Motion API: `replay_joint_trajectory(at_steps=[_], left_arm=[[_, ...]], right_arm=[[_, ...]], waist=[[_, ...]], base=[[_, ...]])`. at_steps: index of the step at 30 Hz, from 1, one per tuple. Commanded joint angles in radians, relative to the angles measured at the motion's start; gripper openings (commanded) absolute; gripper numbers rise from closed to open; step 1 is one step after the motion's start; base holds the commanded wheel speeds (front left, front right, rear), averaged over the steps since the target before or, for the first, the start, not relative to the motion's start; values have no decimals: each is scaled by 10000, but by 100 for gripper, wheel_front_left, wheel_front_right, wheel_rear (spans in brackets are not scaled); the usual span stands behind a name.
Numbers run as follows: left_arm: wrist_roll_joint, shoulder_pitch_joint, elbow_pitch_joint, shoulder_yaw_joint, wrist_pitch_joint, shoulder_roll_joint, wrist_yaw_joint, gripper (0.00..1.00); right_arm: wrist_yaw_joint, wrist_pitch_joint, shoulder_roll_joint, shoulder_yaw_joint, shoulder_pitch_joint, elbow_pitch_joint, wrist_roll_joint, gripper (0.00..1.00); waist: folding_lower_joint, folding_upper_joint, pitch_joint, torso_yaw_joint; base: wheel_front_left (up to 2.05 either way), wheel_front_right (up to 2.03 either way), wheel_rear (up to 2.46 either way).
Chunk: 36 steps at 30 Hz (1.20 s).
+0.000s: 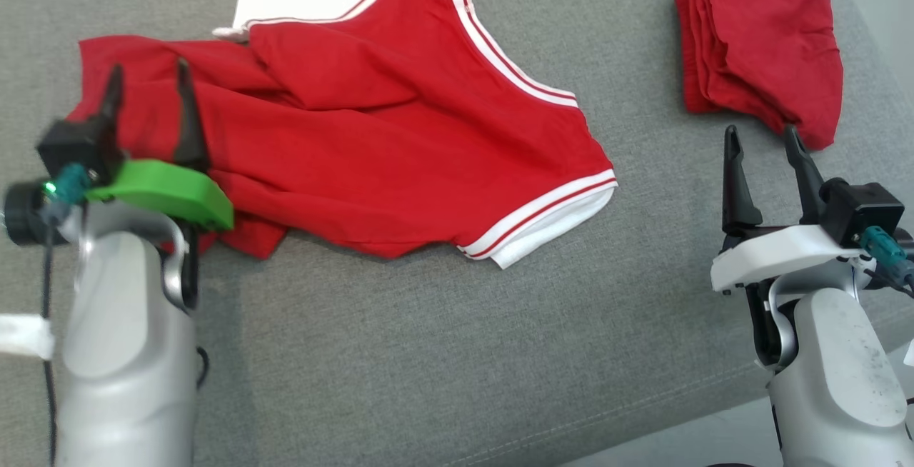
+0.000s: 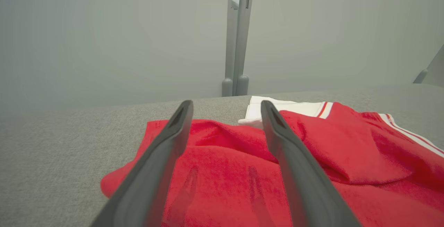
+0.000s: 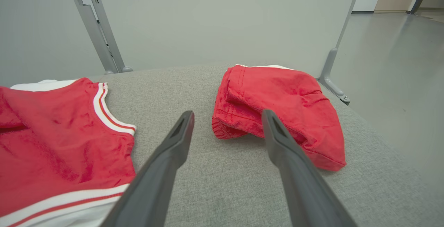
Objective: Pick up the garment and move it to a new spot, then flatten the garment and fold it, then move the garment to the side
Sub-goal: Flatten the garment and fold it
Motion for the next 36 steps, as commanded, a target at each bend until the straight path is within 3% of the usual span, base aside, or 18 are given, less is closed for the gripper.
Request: replay_joint_trajectory(at_steps=[1, 6, 11, 16, 29, 36], left_arm=[[17, 169, -69, 11, -32, 43, -48, 100], [-353, 1416, -466, 157, -29, -533, -210, 100], [-795, 2656, -1086, 549, -32, -693, -88, 100], [-1359, 3536, -1183, -361, -30, -695, -128, 100], [-2092, 4024, -680, -2110, -30, -694, 388, 100], [-2343, 3688, -77, -2256, -12, -690, 581, 100]], right_arm=[[-20, -28, -17, -13, 124, 38, -93, 100], [-20, -27, -24, 127, 248, 179, -18, 100], [-18, -28, -16, 126, 454, 247, 60, 100], [-18, -28, -15, -19, 606, 312, 44, 100], [-18, -28, -20, 89, 544, 397, 34, 100], [-18, -28, -19, 15, 590, 342, -15, 100]], waist=[[0, -1, -257, 212], [0, -1, -691, 269], [0, -1, -961, 279], [0, -1, -1037, 331], [0, -1, -1010, 130], [0, -1, -940, -63]], base=[[0, 0, 0], [0, 0, 0], [0, 0, 0], [0, 0, 0], [0, 0, 0], [0, 0, 0]])
